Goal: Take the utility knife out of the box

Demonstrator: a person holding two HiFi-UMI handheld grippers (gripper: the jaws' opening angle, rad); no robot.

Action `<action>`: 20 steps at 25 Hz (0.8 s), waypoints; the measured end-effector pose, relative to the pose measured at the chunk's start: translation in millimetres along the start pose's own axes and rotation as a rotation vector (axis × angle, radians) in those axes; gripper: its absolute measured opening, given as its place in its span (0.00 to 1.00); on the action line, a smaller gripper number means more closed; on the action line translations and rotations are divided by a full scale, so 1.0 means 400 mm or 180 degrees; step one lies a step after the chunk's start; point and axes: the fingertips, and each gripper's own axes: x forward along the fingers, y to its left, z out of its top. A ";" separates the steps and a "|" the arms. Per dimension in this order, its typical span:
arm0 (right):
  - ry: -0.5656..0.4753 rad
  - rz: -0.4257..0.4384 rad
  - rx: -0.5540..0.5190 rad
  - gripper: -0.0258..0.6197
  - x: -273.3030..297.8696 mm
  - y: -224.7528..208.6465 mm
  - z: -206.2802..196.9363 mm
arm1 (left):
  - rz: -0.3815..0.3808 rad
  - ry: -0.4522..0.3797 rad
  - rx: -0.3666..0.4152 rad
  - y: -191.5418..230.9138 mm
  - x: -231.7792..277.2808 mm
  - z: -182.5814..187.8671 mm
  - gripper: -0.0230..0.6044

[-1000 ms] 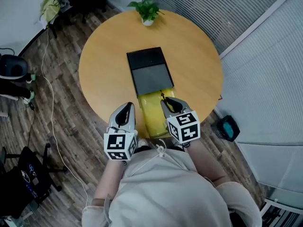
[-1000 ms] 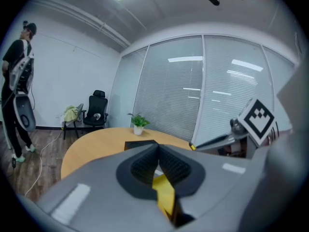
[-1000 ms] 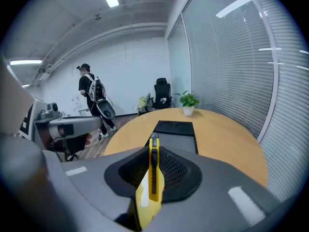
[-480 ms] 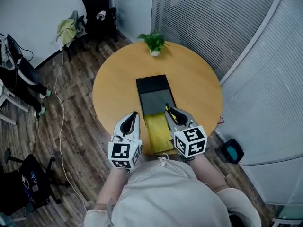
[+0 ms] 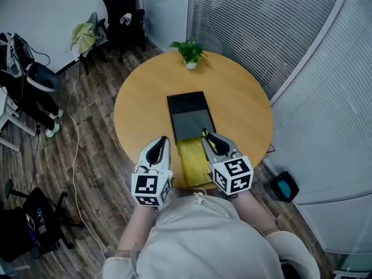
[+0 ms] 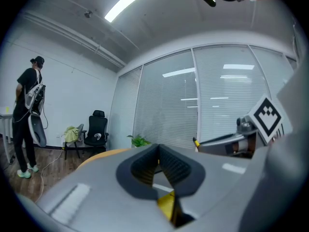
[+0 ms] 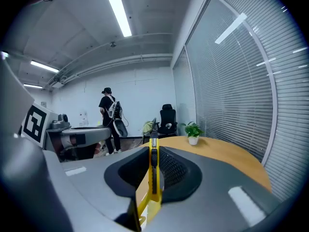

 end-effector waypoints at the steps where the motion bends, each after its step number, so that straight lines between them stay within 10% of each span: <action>1: -0.0004 -0.0002 -0.0007 0.14 -0.002 0.001 0.001 | -0.0007 0.0005 0.0000 -0.003 0.002 -0.001 0.05; 20: 0.0038 -0.0056 0.0049 0.14 -0.001 0.010 -0.030 | -0.0094 0.0088 -0.0027 -0.007 0.004 -0.034 0.05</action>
